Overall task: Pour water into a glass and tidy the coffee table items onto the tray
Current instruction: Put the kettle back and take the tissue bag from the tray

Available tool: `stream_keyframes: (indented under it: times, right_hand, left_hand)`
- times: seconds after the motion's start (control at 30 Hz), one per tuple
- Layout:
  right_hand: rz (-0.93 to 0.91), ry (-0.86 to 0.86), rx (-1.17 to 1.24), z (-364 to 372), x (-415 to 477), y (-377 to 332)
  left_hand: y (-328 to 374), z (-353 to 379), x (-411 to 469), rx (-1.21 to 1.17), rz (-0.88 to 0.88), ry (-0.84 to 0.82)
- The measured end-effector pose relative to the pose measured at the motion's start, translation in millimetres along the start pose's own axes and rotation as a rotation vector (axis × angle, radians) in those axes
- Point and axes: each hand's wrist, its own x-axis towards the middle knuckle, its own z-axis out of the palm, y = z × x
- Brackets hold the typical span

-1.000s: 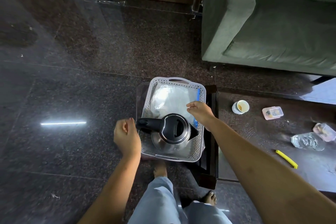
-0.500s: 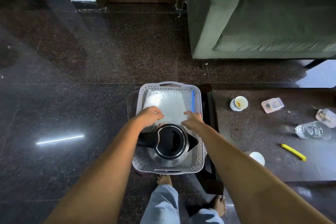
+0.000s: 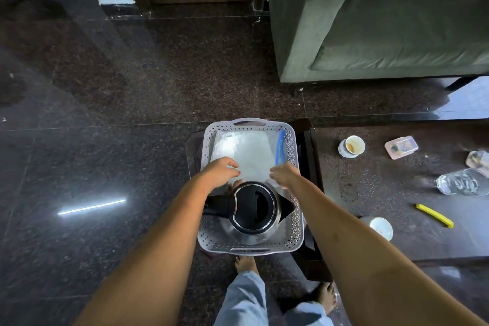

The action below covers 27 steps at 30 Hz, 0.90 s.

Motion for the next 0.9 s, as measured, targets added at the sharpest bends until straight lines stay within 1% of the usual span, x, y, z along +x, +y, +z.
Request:
stream_keyframes:
  times: [0.13, 0.27, 0.37, 0.43, 0.57, 0.77, 0.83, 0.9]
  right_hand:
    - [-0.098, 0.168, 0.031, -8, -16, -4]
    - [-0.196, 0.159, 0.048, -12, -38, -10]
    - [-0.295, 0.181, 0.144, -16, -56, -21]
    - [-0.374, 0.216, 0.17, -24, -71, -34]
    - [-0.582, 0.259, -0.045, -45, -101, -65]
    - [-0.839, 0.388, -0.129, -65, -148, -94]
    - [-0.91, 0.387, -0.166, -71, -164, -98]
    - [-0.926, 0.337, -0.165, -79, -177, -100]
  left_hand:
    - [15, -3, -13, -0.048, 0.029, 0.002]
    - [33, -4, -31, -0.098, 0.08, 0.019]
    - [41, -5, -47, -0.119, 0.113, 0.051]
    - [47, -6, -56, -0.154, 0.143, 0.113]
    - [66, -16, -72, -0.324, 0.176, 0.255]
    - [108, -38, -93, -0.419, 0.149, 0.436]
    - [117, -43, -99, -0.454, 0.198, 0.539]
    - [124, -45, -106, -0.496, 0.264, 0.641]
